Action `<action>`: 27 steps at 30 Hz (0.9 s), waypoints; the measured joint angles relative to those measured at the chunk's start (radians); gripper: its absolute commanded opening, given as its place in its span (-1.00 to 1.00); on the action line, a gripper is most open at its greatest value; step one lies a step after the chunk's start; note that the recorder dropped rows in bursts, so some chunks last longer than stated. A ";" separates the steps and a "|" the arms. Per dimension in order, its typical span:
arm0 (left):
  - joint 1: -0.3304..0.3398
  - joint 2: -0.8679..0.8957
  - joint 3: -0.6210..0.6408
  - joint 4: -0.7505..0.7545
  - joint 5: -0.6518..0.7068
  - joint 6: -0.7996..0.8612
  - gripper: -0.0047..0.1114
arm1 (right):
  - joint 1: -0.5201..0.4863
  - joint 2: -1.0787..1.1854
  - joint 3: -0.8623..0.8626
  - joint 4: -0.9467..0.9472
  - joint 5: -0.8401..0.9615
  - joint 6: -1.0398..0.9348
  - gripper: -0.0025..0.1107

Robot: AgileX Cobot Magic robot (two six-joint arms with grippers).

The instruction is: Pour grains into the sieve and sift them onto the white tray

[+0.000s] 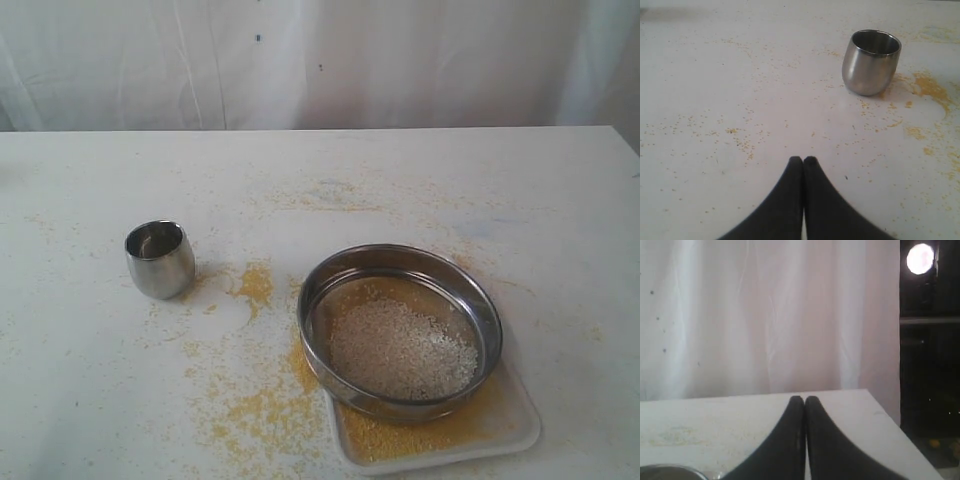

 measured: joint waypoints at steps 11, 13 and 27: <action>0.000 0.000 0.000 0.002 0.000 0.000 -0.92 | -0.001 -0.002 0.082 -0.088 0.298 0.006 -0.96; 0.000 0.000 0.000 0.002 0.000 0.000 -0.92 | -0.001 -0.002 0.082 -0.090 0.300 0.006 -0.96; 0.000 0.000 0.000 0.002 0.000 0.000 -0.92 | -0.001 -0.002 0.082 -0.090 0.306 0.006 -0.96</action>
